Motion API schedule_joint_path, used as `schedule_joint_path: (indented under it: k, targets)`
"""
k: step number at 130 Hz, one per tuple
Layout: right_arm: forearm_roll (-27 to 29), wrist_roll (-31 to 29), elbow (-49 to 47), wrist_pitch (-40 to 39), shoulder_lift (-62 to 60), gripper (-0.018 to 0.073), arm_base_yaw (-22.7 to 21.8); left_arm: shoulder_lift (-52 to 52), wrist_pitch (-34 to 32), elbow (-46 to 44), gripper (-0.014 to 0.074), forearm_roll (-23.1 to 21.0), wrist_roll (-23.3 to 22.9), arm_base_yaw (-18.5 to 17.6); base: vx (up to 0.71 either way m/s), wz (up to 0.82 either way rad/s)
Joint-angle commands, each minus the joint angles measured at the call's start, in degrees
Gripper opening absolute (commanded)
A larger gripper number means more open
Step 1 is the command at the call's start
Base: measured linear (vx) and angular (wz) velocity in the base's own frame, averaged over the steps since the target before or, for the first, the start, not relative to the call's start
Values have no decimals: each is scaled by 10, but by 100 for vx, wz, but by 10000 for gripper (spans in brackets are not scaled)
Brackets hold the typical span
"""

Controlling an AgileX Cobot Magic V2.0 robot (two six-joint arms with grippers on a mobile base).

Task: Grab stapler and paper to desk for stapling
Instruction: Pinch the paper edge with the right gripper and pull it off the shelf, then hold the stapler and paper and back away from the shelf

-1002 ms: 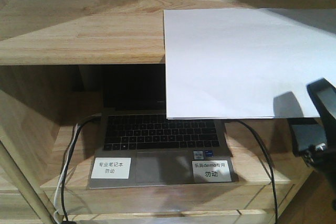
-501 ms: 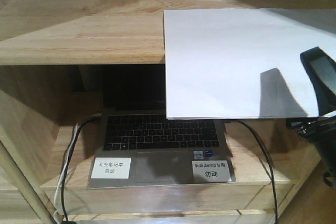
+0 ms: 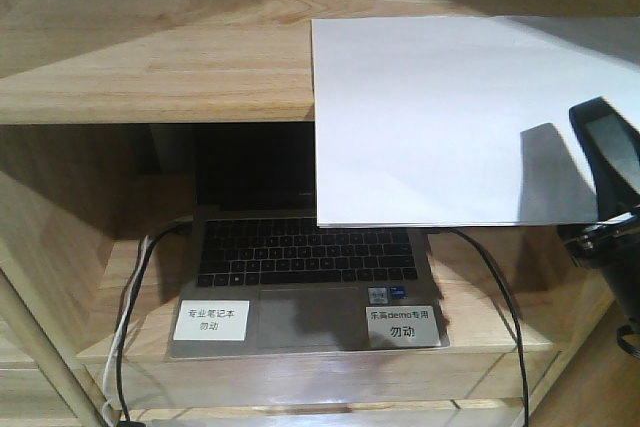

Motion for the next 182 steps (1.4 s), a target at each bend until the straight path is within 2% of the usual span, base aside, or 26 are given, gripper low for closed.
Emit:
schedule_joint_path:
  k: [1, 18, 82, 107, 120, 182]
  targets:
    - [-14, -4, -17, -110, -4, 144, 0, 10, -67, -13, -6, -5, 0, -3, 0, 0]
    - [-22, -4, -17, -110, -4, -17, 0, 10, -67, -13, -6, -5, 0, -3, 0, 0]
    - [-33, -14, -19, -110, -52, -10, 0, 10, -67, -13, -6, -5, 0, -3, 0, 0]
    - [-74, -31, -34, -93, -102, -7, 0, 10, -67, -13, -6, -5, 0, -3, 0, 0]
    - [-78, -32, -41, -88, -130, -7, 0, 10, -67, -13, -6, -5, 0, -3, 0, 0]
    - [-57, -86, -45, 61, -334, -6, 0, 10, -67, -13, -6, -5, 0, -3, 0, 0]
